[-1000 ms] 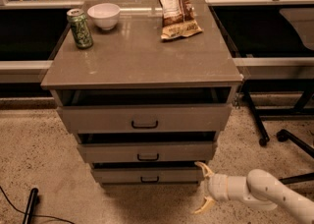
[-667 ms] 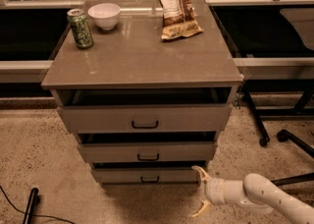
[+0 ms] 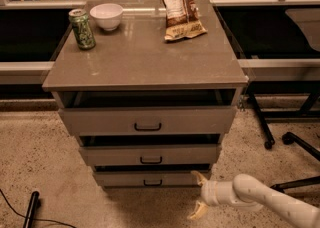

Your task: Open bottom drawer

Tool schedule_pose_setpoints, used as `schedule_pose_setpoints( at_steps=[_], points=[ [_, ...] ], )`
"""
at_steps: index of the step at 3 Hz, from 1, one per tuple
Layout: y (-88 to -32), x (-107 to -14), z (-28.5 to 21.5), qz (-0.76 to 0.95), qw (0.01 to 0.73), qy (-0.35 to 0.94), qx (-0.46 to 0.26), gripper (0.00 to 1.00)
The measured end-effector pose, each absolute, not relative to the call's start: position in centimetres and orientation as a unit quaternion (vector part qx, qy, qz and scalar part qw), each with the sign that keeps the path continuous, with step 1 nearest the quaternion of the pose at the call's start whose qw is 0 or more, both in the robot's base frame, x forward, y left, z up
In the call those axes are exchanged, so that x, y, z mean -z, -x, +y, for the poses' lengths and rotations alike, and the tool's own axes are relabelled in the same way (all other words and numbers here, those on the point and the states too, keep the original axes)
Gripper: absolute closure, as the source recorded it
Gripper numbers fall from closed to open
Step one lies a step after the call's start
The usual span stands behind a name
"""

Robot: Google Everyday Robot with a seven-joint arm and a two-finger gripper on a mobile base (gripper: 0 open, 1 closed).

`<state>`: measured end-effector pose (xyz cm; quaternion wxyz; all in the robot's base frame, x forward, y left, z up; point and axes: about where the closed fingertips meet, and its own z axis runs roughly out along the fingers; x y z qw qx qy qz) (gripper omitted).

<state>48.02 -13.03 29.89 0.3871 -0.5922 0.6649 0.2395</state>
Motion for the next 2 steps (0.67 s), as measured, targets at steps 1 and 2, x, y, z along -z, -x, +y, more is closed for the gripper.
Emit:
schedule_pose_setpoints(
  at_steps=[1,2],
  points=[
    [-49.54,-21.36,-12.23,0.688,0.320,0.613,-0.220,0.00],
    [-49.55,-21.36,-12.24,0.688,0.320,0.613,-0.220,0.00]
  ],
)
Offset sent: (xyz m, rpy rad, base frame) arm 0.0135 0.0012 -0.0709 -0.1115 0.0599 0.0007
